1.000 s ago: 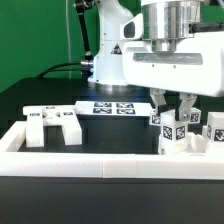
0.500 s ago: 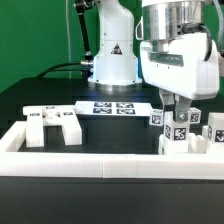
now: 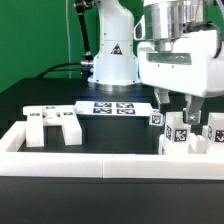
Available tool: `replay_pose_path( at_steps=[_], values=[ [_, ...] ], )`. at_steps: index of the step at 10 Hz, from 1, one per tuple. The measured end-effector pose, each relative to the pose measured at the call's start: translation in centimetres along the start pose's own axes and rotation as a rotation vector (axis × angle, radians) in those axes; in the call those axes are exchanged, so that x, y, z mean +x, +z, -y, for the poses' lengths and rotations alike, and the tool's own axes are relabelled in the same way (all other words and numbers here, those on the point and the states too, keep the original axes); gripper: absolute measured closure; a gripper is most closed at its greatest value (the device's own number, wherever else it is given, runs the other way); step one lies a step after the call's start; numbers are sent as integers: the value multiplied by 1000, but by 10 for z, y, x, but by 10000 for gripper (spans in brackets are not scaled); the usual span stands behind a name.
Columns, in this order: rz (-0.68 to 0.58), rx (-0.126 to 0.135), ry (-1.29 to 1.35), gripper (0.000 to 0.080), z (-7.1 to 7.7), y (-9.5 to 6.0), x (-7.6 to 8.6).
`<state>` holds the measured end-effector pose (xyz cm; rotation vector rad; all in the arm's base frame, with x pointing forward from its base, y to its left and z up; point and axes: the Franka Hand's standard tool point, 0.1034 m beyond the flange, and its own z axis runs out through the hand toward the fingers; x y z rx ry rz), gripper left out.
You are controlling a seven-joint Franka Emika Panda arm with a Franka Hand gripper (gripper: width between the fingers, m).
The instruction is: Assemble chair
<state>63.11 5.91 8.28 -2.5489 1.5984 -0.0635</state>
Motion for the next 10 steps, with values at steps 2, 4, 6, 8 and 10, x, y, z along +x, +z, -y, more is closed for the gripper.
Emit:
replay_pose_path(
  at_steps=[2,4,6,8,10],
  values=[
    [-2,3,-222,151,0,0,2],
    [-2,3,-319,150,0,0,2],
    [-3,2,-480,150,0,0,2],
    [-10,-6,-674,150,0,0,2],
    [-13,-12,-814,150,-1,0,2]
  ],
)
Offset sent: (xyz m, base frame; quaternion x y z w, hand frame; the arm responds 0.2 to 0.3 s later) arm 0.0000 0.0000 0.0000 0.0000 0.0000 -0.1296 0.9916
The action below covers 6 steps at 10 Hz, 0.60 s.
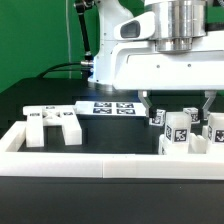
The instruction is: Assemble chair
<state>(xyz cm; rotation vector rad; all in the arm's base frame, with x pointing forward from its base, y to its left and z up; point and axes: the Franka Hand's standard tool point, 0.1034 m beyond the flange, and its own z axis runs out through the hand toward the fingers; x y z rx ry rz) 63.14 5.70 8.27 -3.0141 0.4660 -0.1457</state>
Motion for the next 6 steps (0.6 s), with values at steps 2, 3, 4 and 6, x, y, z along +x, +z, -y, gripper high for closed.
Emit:
replay_pose_path(
  at_steps=[2,3,4,6],
  values=[
    [-1,-8,-123,150,1,0,0],
    [-1,-13,-203,150,0,0,0],
    [-2,-21,-282,150,0,0,0],
    [-1,-26,-340,150,-1,0,0]
  ],
)
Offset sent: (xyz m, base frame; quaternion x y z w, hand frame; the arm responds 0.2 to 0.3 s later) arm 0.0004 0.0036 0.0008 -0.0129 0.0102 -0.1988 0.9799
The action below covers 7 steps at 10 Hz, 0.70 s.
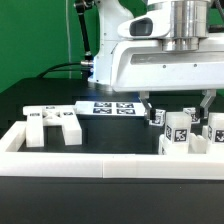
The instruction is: Assemble chair
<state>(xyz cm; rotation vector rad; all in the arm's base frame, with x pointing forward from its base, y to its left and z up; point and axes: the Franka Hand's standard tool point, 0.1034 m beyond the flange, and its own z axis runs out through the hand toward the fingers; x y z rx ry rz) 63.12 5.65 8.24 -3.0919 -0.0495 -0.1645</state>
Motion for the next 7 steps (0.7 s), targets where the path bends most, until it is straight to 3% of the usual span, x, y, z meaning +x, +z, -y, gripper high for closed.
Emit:
replay_pose_path(
  at_steps=[1,2,3,4,7],
  values=[
    [0,0,0,251,0,0,0],
    [0,0,0,405,0,0,0],
    [0,0,8,405,0,0,0],
    [0,0,8,512,0,0,0],
    [0,2,161,512,-1,0,0]
  ],
)
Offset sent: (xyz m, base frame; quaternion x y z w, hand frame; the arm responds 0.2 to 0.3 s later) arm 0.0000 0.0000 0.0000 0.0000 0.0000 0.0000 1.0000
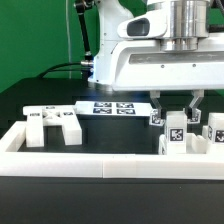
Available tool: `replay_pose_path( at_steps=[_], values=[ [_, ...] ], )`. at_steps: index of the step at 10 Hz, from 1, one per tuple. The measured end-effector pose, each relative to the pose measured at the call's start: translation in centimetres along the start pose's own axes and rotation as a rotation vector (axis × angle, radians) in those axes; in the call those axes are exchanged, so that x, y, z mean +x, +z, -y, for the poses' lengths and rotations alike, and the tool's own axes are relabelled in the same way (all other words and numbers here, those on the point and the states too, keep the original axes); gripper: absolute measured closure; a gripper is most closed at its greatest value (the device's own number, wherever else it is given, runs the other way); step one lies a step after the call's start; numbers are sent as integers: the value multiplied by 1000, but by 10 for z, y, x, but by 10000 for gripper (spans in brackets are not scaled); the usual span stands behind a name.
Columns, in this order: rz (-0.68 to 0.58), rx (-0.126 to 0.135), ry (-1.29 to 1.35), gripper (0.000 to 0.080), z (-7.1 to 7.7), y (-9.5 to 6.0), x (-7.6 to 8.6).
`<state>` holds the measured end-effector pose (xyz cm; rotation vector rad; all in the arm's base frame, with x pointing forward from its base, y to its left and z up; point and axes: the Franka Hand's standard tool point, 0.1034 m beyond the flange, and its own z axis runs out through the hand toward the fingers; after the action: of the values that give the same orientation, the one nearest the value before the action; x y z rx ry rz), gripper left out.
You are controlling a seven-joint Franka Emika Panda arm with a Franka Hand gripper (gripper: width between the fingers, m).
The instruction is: Assemble chair
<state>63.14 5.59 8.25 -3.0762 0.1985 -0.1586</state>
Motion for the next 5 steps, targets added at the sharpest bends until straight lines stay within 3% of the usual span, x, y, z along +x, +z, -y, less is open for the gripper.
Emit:
replay_pose_path(
  at_steps=[5],
  values=[
    [1,10,448,511,0,0,-2]
  ],
)
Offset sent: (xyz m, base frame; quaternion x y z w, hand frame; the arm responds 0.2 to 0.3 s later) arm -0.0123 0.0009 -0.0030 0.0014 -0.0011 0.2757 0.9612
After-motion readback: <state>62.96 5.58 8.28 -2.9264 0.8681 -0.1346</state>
